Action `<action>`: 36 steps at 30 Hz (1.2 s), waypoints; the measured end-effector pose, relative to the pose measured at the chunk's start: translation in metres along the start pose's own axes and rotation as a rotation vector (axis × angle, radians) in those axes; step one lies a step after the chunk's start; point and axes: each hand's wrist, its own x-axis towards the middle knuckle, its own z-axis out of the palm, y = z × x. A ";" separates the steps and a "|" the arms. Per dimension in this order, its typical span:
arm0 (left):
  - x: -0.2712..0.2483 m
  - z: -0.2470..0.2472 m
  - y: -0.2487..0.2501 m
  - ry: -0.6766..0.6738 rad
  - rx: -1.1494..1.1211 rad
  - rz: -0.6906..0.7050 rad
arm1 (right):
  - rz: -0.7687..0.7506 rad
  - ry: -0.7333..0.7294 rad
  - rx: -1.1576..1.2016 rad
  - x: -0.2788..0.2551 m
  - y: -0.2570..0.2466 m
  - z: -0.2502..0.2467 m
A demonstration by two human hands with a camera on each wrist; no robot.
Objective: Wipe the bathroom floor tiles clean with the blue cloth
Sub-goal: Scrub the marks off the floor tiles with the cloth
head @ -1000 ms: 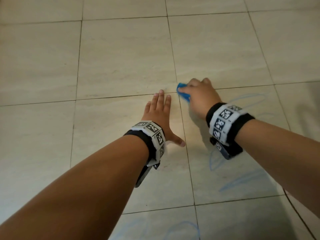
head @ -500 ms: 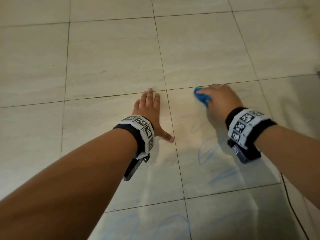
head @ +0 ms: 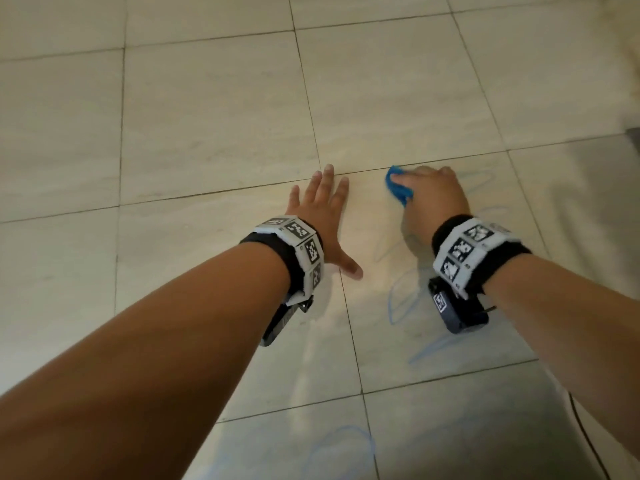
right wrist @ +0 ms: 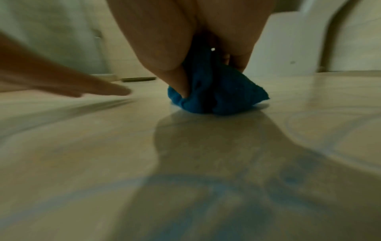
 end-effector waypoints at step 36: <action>0.011 0.011 -0.001 0.008 0.018 0.006 | -0.450 0.043 0.177 -0.026 0.018 0.009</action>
